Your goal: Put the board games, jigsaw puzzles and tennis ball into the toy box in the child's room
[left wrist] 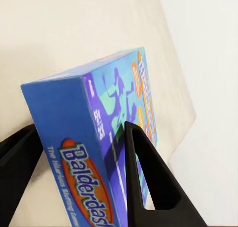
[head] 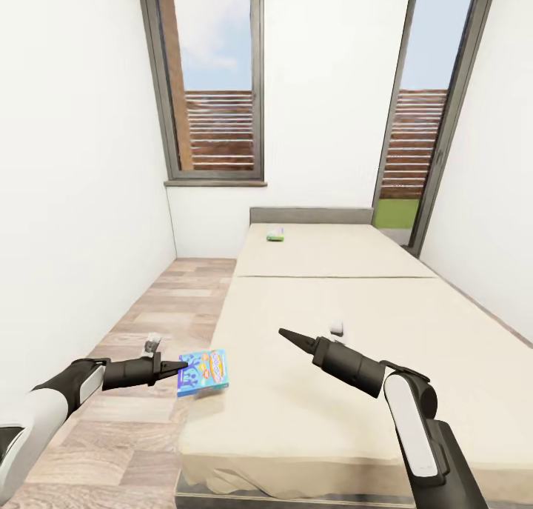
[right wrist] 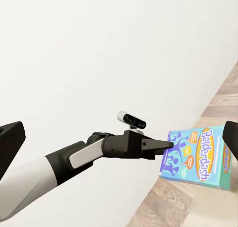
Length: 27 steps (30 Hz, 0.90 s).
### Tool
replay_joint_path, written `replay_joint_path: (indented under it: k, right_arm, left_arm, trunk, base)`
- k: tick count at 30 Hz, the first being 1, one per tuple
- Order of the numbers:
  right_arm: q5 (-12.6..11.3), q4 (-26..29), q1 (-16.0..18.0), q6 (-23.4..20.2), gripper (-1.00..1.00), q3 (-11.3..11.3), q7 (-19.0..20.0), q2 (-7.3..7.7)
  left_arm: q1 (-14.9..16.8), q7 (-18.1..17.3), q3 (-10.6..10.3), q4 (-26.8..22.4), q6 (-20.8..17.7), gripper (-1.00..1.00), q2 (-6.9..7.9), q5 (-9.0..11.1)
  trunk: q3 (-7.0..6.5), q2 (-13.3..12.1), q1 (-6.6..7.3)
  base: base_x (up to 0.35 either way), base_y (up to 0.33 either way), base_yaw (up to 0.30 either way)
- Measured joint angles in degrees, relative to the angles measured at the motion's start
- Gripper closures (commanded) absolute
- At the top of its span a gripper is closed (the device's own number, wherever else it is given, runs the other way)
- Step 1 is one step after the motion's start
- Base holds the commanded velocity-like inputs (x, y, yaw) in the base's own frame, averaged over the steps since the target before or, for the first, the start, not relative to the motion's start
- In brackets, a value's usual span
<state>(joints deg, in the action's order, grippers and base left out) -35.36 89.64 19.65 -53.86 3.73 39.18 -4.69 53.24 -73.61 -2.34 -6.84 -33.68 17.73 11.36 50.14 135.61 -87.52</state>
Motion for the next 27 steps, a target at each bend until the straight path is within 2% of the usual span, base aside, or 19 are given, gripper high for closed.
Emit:
replay_joint_path:
  k: [13, 15, 18, 20, 24, 27]
  right_arm:
    - [0.0, 0.0, 0.0, 0.0, -1.0, 0.0, 0.0, 0.0]
    - [0.8, -0.6, 0.0, 0.7, -1.0, 0.3, -0.6, 0.62]
    - [1.9, -1.6, 0.0, 1.7, -1.0, 0.3, -1.6, 0.63]
    - [2.0, -2.3, 0.0, 2.4, -1.0, 0.4, -2.2, 0.13]
    - [3.0, -2.9, 0.0, 3.7, -1.0, 0.0, -3.5, 0.0]
    - [4.0, -3.0, 0.0, 4.7, -1.0, -0.2, -4.5, -0.12]
  left_arm:
    - [0.0, 0.0, 0.0, 0.0, 0.0, 1.0, 0.0, 0.0]
    - [-0.2, -0.7, 0.4, -0.6, -0.6, 1.0, 0.65, -0.6]
    - [-0.2, -1.6, 1.5, -1.6, -1.6, 1.0, 1.63, -1.4]
    - [0.1, -2.3, 2.5, -2.3, -1.2, 1.0, 0.98, -0.6]
    - [0.3, -2.2, 1.5, -3.6, -0.4, 1.0, 0.16, 0.4]
    - [0.3, -2.7, 1.5, -3.9, -0.4, 1.0, 0.17, 0.5]
  trunk:
    - [-2.33, -5.2, 2.86]
    - [-2.33, -5.2, 2.85]
    - [-2.33, -5.2, 2.86]
    - [-2.34, -5.2, 2.86]
    - [-2.33, -5.2, 2.85]
    - [-2.87, -6.4, 3.51]
  base:
    - [0.0, 0.0, 0.0]
    - [0.0, 0.0, 0.0]
    - [0.0, 0.0, 0.0]
    - [0.0, 0.0, 0.0]
    - [0.0, 0.0, 0.0]
    - [0.0, 0.0, 0.0]
